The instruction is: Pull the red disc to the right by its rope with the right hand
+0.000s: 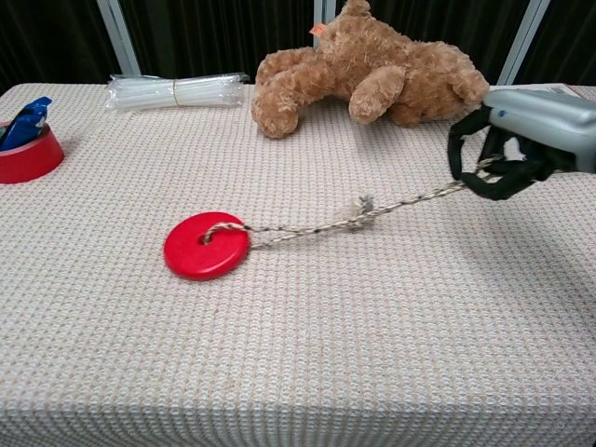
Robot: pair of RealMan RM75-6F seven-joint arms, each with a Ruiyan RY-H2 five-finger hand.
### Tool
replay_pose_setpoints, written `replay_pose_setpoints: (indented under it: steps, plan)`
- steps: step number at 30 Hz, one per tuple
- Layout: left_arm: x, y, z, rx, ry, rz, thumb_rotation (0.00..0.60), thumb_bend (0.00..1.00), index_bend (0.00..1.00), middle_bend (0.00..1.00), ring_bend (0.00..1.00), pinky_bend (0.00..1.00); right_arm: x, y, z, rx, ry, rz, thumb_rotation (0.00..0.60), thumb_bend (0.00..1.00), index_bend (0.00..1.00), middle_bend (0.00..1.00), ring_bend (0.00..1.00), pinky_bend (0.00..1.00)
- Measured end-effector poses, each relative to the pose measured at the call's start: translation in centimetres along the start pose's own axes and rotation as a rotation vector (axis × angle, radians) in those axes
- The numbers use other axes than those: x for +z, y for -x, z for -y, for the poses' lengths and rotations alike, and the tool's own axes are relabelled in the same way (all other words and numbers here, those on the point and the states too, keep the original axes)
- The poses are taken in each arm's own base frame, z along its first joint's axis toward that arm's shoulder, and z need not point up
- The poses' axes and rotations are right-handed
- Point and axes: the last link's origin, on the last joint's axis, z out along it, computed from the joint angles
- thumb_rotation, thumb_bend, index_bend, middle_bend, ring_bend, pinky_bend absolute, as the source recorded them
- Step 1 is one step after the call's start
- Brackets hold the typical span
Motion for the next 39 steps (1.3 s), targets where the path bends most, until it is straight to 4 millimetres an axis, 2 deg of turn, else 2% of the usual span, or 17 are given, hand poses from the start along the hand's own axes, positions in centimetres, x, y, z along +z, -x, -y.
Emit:
replay_pose_setpoints:
  steps: [9,21,30,39]
  plan:
    - [0.1,0.0,-0.4,0.008,0.008,0.005,0.600,0.01,0.13,0.12,0.02,0.12,-5.8,-3.1,-7.4,0.018,0.174,-0.088,0.600,0.62,1.00,0.97,0.69,0.37]
    - [0.2,0.1,-0.9,0.017,0.016,0.018,0.600,0.01,0.13,0.12,0.02,0.12,-10.5,-5.4,-16.1,-0.001,0.404,-0.145,0.600,0.63,1.00,0.97,0.69,0.37]
    - [0.3,0.2,-1.5,0.023,0.024,0.025,0.600,0.01,0.13,0.12,0.02,0.12,-12.7,-6.4,-19.9,-0.004,0.522,-0.169,0.600,0.64,1.00,0.97,0.69,0.37]
    - [0.2,0.3,-1.4,0.023,0.019,0.027,0.600,0.01,0.13,0.12,0.02,0.12,-13.3,-7.9,-22.1,-0.009,0.595,-0.219,0.600,0.64,1.00,0.97,0.69,0.37]
